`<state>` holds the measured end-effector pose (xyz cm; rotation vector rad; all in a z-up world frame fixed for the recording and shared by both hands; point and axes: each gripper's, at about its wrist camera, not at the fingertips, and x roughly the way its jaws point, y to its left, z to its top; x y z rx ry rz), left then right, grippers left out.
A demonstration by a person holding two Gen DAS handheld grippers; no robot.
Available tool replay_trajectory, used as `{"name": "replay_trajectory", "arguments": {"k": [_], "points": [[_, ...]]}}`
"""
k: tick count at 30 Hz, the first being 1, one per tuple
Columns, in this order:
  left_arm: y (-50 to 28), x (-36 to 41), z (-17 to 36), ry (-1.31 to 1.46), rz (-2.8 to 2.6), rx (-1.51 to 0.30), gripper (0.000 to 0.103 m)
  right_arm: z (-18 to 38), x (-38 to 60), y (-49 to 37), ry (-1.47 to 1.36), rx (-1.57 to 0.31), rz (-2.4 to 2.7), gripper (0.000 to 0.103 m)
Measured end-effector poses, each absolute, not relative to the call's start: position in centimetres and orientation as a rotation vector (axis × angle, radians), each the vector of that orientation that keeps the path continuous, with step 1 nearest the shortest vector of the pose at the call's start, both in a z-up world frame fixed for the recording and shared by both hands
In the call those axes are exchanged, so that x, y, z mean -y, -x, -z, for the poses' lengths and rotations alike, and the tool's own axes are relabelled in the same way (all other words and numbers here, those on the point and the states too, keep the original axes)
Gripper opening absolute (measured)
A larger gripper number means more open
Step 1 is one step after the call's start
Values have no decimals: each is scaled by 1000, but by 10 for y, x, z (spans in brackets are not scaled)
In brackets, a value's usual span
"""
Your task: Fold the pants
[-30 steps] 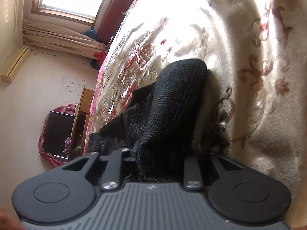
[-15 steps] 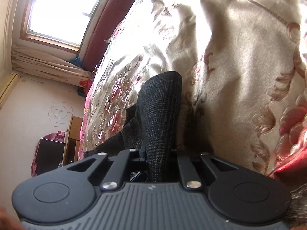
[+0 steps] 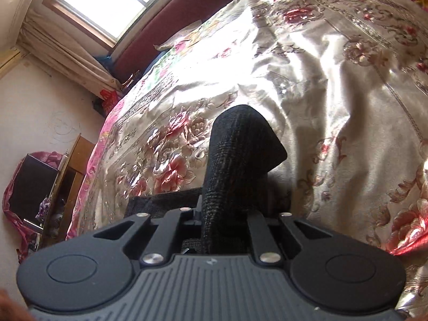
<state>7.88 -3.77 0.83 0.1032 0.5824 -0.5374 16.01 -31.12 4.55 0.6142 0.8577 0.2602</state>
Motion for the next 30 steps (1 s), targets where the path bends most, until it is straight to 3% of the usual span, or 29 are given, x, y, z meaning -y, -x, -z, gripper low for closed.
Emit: {"name": "replay_trajectory", "arguments": {"k": [7, 15, 18, 23, 25, 27, 30], "points": [[-61, -7, -2, 22, 461, -498, 59, -46, 215, -194, -550, -904, -275, 12], [-68, -53, 9, 32, 397, -521, 59, -28, 123, -220, -438, -981, -250, 14], [-72, -70, 12, 30, 375, -542, 59, -15, 103, -220, -409, -1004, -232, 24], [-73, -81, 16, 51, 368, -548, 59, -8, 90, -227, -409, -997, -211, 25], [-73, -83, 17, 57, 378, -553, 59, -10, 86, -227, -391, -1003, -225, 31], [-71, -84, 16, 62, 385, -556, 59, -13, 84, -225, -395, -1003, -249, 45], [-69, -89, 16, 78, 390, -560, 59, -18, 83, -222, -426, -989, -288, 47]]}}
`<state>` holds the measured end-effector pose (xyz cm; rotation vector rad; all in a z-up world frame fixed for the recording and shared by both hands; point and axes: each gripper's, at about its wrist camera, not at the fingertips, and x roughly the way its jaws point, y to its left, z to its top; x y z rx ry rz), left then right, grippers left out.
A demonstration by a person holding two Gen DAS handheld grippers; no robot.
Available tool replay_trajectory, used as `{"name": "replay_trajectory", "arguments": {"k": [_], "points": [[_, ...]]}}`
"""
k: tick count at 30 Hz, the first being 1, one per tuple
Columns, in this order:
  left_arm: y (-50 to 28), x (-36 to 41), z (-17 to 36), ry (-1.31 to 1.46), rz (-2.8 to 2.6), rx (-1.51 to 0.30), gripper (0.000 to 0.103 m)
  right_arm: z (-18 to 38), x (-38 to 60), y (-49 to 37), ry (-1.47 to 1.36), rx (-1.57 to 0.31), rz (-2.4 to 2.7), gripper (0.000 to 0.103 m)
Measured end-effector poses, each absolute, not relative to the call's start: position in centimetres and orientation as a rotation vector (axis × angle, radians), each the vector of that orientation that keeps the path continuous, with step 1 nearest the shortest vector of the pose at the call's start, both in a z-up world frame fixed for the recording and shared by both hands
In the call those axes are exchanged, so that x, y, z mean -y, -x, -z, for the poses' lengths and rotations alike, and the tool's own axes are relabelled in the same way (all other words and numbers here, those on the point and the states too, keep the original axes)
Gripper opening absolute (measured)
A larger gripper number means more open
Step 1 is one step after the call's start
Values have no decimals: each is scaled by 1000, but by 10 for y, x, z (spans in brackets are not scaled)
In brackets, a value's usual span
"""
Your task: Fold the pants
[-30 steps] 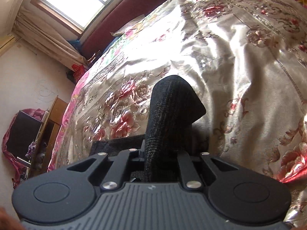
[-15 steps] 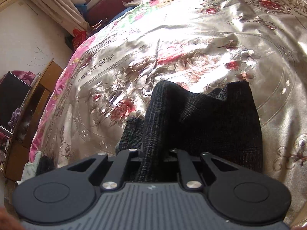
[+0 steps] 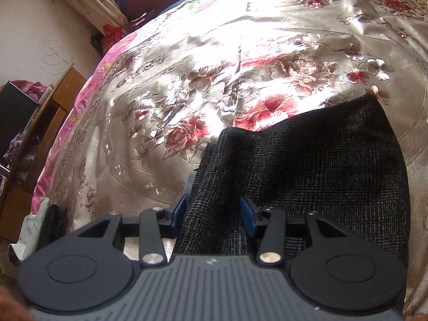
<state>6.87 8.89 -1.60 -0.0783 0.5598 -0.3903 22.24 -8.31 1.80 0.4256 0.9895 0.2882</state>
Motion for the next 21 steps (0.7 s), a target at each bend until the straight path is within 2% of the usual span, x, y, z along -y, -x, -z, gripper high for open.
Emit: {"name": "replay_trajectory", "arguments": {"k": [12, 21], "points": [[-57, -113, 27, 122, 208, -593, 63, -21, 91, -207, -419, -948, -367, 46], [-45, -128, 17, 141, 98, -553, 63, -20, 90, -176, -277, -906, -456, 47]]}}
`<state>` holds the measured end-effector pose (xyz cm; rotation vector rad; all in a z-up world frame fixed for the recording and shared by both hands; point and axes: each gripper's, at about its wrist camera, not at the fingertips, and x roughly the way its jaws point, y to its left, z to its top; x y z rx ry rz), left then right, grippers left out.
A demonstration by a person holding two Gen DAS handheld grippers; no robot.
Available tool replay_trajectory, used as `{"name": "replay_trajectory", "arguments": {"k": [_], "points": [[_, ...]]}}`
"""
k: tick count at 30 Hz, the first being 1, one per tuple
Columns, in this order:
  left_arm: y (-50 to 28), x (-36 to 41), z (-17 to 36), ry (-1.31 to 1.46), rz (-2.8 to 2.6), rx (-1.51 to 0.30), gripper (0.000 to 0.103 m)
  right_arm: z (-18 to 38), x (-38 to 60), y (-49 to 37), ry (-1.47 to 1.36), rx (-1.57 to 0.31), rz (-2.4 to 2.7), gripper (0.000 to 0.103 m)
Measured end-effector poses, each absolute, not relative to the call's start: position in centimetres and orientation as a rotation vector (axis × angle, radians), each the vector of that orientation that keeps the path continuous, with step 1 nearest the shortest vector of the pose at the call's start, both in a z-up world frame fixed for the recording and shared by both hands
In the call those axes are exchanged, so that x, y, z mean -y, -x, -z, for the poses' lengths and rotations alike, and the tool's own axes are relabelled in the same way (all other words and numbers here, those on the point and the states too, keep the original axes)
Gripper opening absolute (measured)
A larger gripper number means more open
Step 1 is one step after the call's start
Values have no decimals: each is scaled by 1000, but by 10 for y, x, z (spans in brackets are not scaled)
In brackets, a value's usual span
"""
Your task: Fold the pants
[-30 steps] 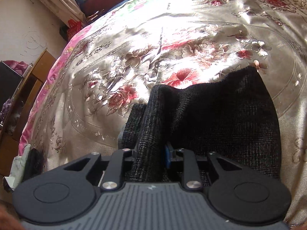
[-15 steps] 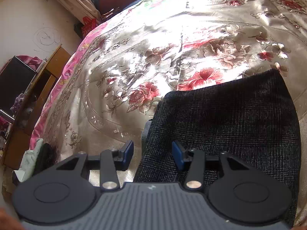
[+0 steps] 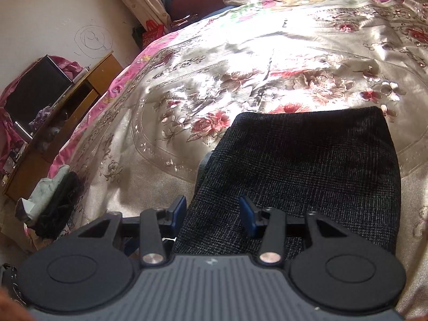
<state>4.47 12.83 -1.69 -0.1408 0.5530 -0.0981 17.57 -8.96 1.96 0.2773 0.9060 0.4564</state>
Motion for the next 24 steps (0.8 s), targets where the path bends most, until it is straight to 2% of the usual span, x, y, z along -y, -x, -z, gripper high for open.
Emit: {"name": "replay_trajectory", "arguments": {"k": [4, 8, 10, 11, 12, 18, 22, 24], "points": [[-44, -119, 18, 115, 117, -592, 63, -9, 69, -185, -176, -929, -434, 47], [-35, -112, 13, 58, 110, -601, 63, -8, 58, -199, -151, -940, -439, 54], [-35, -111, 13, 69, 114, -604, 63, -8, 56, -202, -115, -913, -411, 42], [-35, -111, 13, 70, 118, -603, 63, -7, 58, -205, -113, -913, -402, 23], [-36, -111, 13, 66, 121, -600, 63, -5, 63, -207, -147, -923, -411, 18], [-39, -110, 9, 42, 136, -575, 63, -14, 63, -217, -240, -910, -440, 3], [-39, -106, 10, 26, 132, -585, 63, -4, 51, -227, -250, -950, -463, 2], [-37, -104, 7, 10, 133, -586, 63, -6, 63, -220, -342, -947, -501, 5]]}}
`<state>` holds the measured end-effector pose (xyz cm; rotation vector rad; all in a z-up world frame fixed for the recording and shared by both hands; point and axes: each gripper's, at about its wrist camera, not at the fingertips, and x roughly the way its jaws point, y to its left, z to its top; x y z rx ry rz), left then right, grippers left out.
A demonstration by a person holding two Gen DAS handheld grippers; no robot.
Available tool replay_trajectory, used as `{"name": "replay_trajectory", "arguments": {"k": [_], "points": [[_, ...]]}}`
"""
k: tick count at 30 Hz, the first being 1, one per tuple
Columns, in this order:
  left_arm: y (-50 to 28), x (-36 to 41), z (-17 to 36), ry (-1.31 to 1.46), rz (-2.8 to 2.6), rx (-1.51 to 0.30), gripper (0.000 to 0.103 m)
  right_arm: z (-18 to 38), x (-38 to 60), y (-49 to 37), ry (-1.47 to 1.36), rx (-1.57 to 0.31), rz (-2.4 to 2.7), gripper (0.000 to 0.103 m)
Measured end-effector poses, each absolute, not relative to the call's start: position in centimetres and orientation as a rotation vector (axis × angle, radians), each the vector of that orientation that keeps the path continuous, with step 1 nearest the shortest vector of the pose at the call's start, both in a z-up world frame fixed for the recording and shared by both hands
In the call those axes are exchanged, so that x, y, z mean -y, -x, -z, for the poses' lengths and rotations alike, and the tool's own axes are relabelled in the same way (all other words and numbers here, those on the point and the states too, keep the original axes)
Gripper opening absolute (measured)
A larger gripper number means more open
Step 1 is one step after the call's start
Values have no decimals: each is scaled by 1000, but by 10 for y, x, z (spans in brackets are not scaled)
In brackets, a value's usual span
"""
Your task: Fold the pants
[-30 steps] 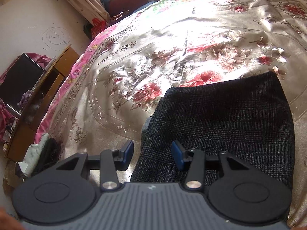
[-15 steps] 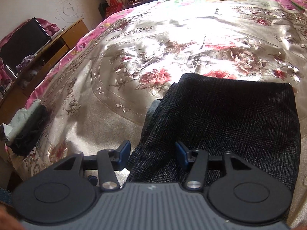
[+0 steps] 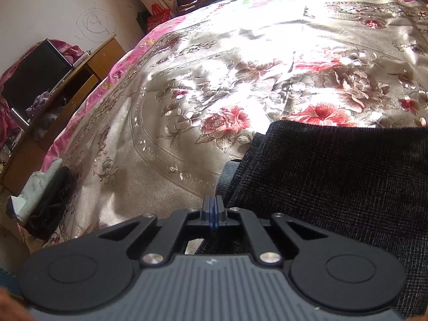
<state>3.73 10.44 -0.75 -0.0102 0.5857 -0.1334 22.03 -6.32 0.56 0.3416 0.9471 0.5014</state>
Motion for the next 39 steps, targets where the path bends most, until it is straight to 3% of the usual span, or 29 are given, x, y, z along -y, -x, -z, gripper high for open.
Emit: {"name": "replay_trajectory", "arguments": {"k": [7, 15, 23, 27, 39], "points": [[-32, -95, -9, -54, 124, -569, 63, -42, 137, -180, -435, -807, -516, 9], [-46, -74, -10, -194, 73, -638, 64, -15, 211, -143, -465, -834, -358, 10], [-20, -51, -16, -311, 75, -676, 65, 3, 222, -113, -401, -831, -341, 10], [-10, -40, -15, -311, 92, -701, 65, 2, 223, -102, -378, -819, -358, 19], [0, -10, -32, -289, 174, -656, 65, 2, 226, -87, -323, -833, -334, 19]]}}
